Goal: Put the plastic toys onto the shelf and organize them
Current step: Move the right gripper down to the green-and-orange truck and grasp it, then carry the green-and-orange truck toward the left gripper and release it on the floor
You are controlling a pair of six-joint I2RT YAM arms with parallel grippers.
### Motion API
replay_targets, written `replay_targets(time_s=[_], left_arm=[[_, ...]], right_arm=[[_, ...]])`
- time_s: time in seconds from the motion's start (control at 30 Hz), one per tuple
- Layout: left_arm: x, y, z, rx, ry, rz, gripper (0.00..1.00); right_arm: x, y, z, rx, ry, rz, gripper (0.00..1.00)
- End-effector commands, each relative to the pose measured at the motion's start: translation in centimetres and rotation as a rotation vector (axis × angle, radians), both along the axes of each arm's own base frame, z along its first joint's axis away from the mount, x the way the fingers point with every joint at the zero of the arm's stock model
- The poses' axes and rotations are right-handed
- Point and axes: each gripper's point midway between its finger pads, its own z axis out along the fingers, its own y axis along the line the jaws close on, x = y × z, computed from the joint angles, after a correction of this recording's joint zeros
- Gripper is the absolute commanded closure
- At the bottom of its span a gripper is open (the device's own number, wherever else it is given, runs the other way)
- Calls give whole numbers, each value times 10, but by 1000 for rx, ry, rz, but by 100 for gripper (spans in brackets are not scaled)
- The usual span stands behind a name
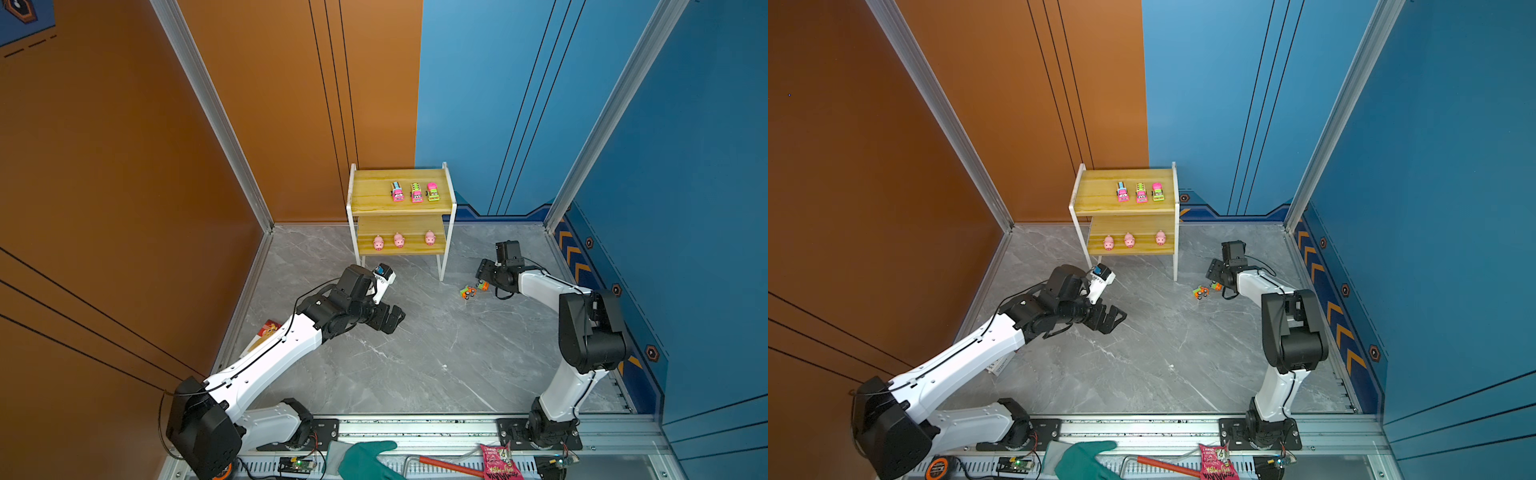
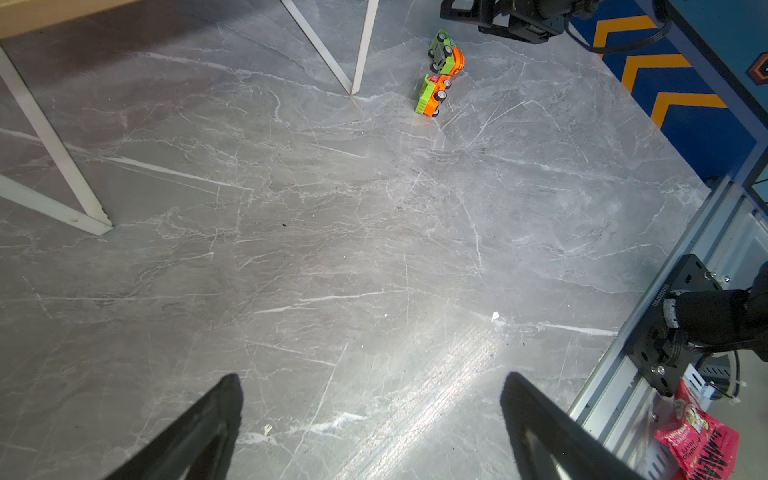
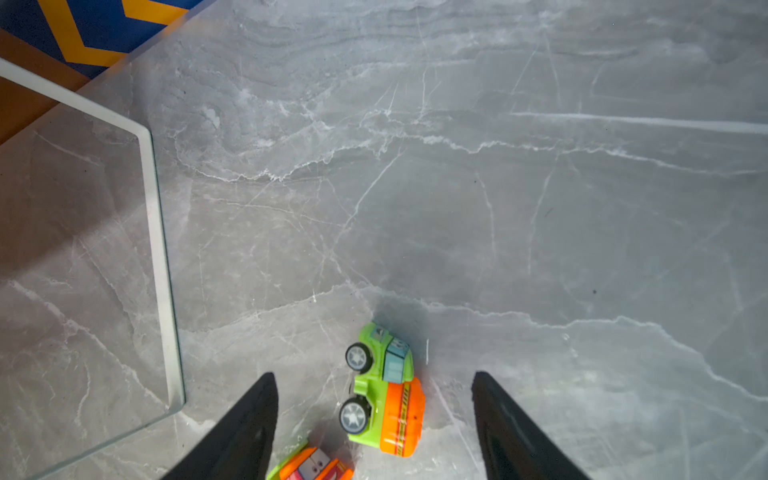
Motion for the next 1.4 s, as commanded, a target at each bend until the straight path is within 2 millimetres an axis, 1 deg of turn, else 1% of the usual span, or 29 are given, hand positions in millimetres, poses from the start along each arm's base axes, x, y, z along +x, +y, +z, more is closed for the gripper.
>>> replay_targets(time_s=[0.0, 0.33, 0.4, 0.5, 0.6, 0.87, 1.07, 1.13, 1.23, 1.3, 1.37], left_arm=[[-1, 0, 8, -9, -2, -16, 2], [-1, 1, 11, -25, 0, -10, 2], [-1, 1, 13, -28, -5, -10, 2], [-1, 2, 15, -29, -11, -7, 2], [-1, 3, 16, -29, -15, -5, 2], [1, 5, 16, -30, -14, 9, 2], [2, 6, 15, -34, -5, 11, 2], [3, 6, 15, -35, -4, 14, 2], [4, 8, 15, -34, -7, 21, 2], [5, 9, 15, -33, -6, 25, 2], [6, 10, 15, -34, -5, 31, 2]], right_arm=[[3, 7, -7, 4, 25, 1, 26], [-1, 9, -34, -49, 99, -6, 29], [-3, 9, -40, -53, 113, -10, 31], [-4, 7, -43, -65, 122, -21, 33], [-5, 4, -46, -81, 132, -31, 38], [-7, 3, -45, -98, 137, -31, 59], [-7, 3, -27, -100, 99, -23, 72], [-8, 3, -18, -105, 87, -18, 73], [-14, 1, -1, -131, 63, -9, 73], [-21, 1, 12, -152, 49, 3, 74], [-33, 2, 25, -179, 37, 21, 74]])
